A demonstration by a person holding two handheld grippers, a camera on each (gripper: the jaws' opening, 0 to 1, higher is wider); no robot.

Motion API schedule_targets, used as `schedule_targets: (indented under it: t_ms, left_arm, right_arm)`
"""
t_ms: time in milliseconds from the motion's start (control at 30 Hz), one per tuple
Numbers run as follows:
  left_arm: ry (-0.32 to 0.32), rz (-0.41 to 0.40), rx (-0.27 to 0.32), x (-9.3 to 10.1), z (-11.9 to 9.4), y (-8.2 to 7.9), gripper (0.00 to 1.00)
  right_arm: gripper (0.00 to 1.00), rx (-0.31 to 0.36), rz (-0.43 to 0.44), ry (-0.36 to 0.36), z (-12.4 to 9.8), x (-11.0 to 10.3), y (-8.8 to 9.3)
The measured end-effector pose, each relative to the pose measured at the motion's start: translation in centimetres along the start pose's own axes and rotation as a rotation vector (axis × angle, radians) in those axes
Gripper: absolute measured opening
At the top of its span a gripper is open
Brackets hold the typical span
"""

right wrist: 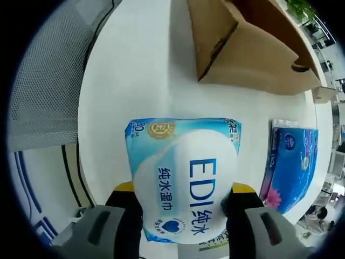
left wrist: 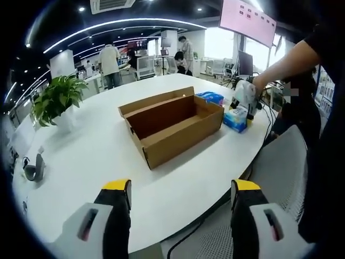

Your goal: Operate the shoe box by opening the lid, removing the specified soft item, and placing it in the target area until the item is outside and the box remains undamaged.

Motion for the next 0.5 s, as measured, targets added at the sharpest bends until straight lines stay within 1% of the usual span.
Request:
schedule_targets:
  t_ms: [133,333,500]
  left_arm:
    - [0.009,0.0,-0.02,0.3,0.4,0.3,0.77]
    - [0.002,-0.005,-0.023,0.1,0.9,-0.5,0.76]
    - [-0.001,-0.014,-0.032,-0.1,1.5,-0.8,0.76]
  right_arm:
    - [0.6,0.0,0.002,0.002,0.2,0.8,0.2]
    - [0.61,0.001,-0.009,-0.003,0.7,2.5,0.4]
    - [0.61,0.003,-0.005,-0.005,1.0,3.8,0.5]
Point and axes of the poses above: the point that each gripper's makers call its tool centre point, and the gripper's own axes: z roughly forward along the fingers, x roughly to its right, y roughly out of its underside, the point moved 5 cm from there along -z, roughly backward along the fingers, and after that the axes turned 7 degrees about y, right-handed, at the moved point
